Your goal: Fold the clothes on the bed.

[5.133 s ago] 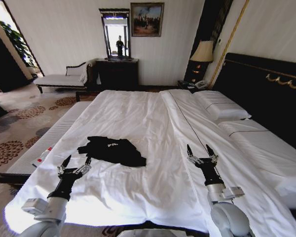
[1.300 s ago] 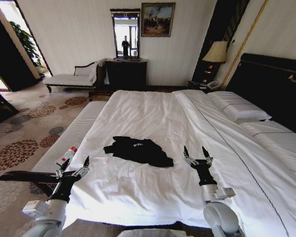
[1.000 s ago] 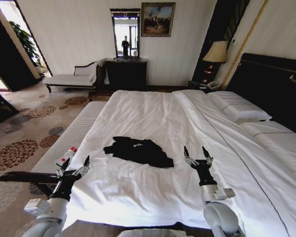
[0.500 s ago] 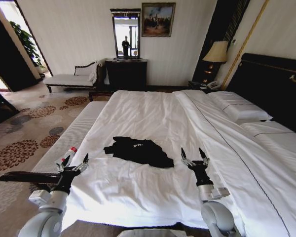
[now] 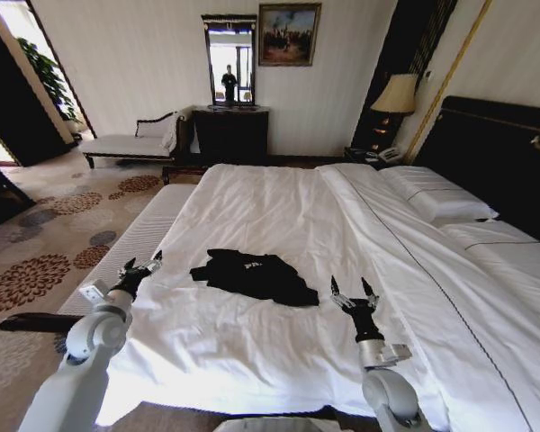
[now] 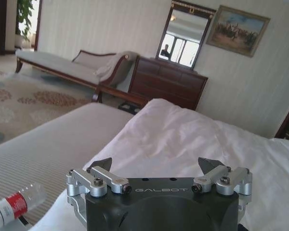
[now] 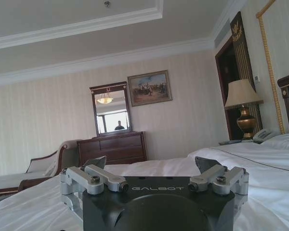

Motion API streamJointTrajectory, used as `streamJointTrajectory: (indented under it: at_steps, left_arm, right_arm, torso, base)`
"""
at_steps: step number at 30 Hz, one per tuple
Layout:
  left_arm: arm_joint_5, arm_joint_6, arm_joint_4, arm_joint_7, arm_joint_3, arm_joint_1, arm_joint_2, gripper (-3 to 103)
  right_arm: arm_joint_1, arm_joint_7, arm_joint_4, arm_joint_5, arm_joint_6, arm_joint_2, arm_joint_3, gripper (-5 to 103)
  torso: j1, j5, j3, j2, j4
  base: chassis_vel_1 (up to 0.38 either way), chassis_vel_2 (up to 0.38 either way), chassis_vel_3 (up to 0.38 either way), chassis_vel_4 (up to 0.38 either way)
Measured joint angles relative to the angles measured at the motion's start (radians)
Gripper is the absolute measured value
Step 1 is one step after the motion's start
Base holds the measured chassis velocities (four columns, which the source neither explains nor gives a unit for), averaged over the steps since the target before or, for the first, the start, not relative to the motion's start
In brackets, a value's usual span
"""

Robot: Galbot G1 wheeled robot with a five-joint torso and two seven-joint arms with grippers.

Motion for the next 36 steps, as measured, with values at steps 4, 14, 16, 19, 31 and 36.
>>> streamJointTrajectory:
  at_steps: [4, 14, 16, 19, 31, 36]
  left_arm:
    - [-0.123, 0.118, 0.072, -0.088, 0.053, -0.115, 0.018, 100]
    - [-0.309, 0.286, 0.205, -0.285, 0.205, -0.378, 0.059, 100]
    - [-0.4, 0.286, 0.258, -0.319, 0.248, -0.462, 0.059, 100]
    - [-0.47, 0.285, 0.303, -0.34, 0.283, -0.525, 0.049, 100]
    - [-0.459, 0.278, 0.492, -0.394, 0.342, -0.595, -0.129, 100]
    - [-0.386, 0.277, 0.568, -0.364, 0.335, -0.581, -0.207, 100]
  right_arm:
    - [0.022, -0.003, -0.026, 0.008, 0.008, -0.016, 0.001, 100]
    - [0.06, -0.022, -0.089, -0.009, 0.034, -0.015, -0.027, 100]
    - [0.059, -0.023, -0.095, -0.014, 0.043, -0.015, -0.023, 100]
    - [0.062, -0.023, -0.098, -0.016, 0.047, -0.016, -0.019, 100]
    - [0.072, -0.02, -0.101, -0.032, 0.049, -0.006, -0.02, 100]
    - [0.068, -0.02, -0.103, -0.038, 0.049, -0.007, -0.02, 100]
  torso:
    - [0.0, 0.0004, 0.0, 0.0, -0.0001]
    - [0.0, 0.0005, 0.0, 0.0, 0.0001]
    - [0.0, 0.0005, 0.0, 0.0, 0.0002]
    - [0.0, 0.0007, 0.0, 0.0, 0.0002]
    - [0.0, 0.0006, 0.0, 0.0, 0.0004]
    - [0.0, 0.0005, 0.0, 0.0, 0.0003]
  base:
    - [0.0, 0.0, 0.0, 0.0]
    - [0.0, 0.0, 0.0, 0.0]
    - [0.0, 0.0, 0.0, 0.0]
    - [0.0, 0.0, 0.0, 0.0]
    - [0.0, 0.0, 0.0, 0.0]
    - [0.0, 0.0, 0.0, 0.0]
